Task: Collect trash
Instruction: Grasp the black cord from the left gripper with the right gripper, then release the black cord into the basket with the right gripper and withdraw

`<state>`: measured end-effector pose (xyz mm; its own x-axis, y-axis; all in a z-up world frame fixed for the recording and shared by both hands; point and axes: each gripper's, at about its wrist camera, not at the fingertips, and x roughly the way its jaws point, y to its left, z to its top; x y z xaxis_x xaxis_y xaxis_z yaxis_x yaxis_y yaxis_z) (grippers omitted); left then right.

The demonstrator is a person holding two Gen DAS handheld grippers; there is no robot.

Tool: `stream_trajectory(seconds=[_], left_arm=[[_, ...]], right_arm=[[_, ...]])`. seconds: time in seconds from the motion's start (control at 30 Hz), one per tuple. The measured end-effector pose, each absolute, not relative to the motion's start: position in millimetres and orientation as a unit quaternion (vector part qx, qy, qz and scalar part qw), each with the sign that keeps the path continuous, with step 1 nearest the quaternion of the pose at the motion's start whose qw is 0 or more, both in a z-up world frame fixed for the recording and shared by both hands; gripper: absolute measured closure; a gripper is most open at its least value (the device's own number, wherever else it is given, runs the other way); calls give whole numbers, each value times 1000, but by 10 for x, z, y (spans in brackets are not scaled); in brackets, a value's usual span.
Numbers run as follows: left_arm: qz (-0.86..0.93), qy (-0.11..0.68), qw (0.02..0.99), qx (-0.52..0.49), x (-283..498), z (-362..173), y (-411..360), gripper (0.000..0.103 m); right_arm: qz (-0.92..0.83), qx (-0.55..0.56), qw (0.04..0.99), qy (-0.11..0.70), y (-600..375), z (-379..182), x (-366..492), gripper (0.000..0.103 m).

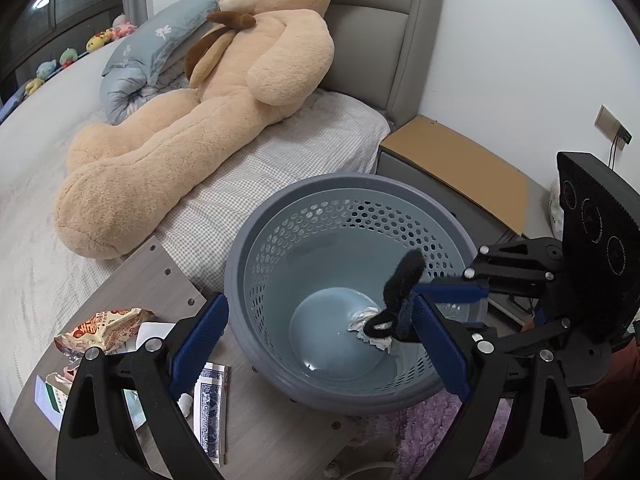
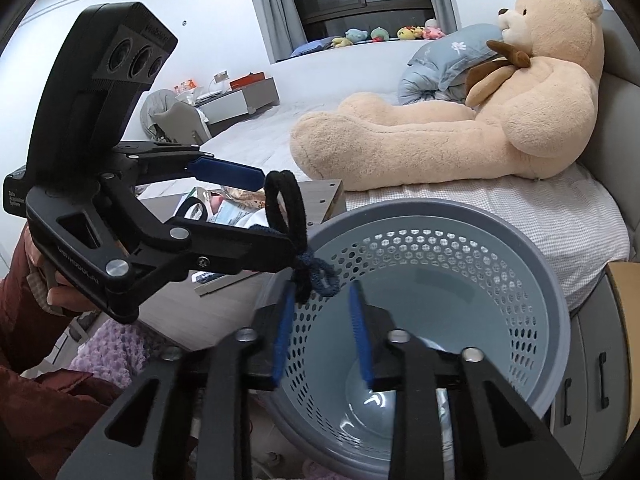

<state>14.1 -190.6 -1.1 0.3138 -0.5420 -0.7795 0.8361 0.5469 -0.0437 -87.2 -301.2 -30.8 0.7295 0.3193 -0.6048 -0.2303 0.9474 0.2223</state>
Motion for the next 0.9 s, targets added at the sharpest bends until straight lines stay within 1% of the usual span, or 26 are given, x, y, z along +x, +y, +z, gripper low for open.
stream_trajectory(seconds=[0.03, 0.2, 0.43, 0.67, 0.7, 0.73, 0.77, 0.8, 0.9], left_arm=[[-437, 390, 788, 189, 140, -16, -1905, 12], [-439, 394, 786, 185, 140, -36, -1886, 12], [-431, 393, 794, 173, 157, -16, -1755, 12], [-381, 390, 821, 166, 184, -20, -1486, 12], [-373, 391, 825, 165, 182, -29, -1435, 12], [-367, 392, 828, 163, 182, -37, -1386, 12], [-361, 394, 830, 160, 185, -47, -1338, 12], [-353, 395, 834, 156, 183, -53, -1283, 12], [-331, 396, 844, 144, 185, -77, -1129, 12]], right_arm=[[150, 71, 927, 337, -3011, -315, -867, 96], [127, 101, 927, 339, -3082, -354, -822, 97], [72, 107, 922, 365, -3184, -488, -708, 97], [42, 93, 917, 385, -3159, -534, -704, 97], [28, 85, 915, 394, -3143, -553, -684, 91], [18, 81, 913, 399, -3130, -563, -665, 83], [5, 80, 913, 401, -3135, -576, -666, 59], [-1, 82, 915, 396, -3139, -568, -680, 42], [-14, 86, 920, 382, -3135, -527, -729, 41]])
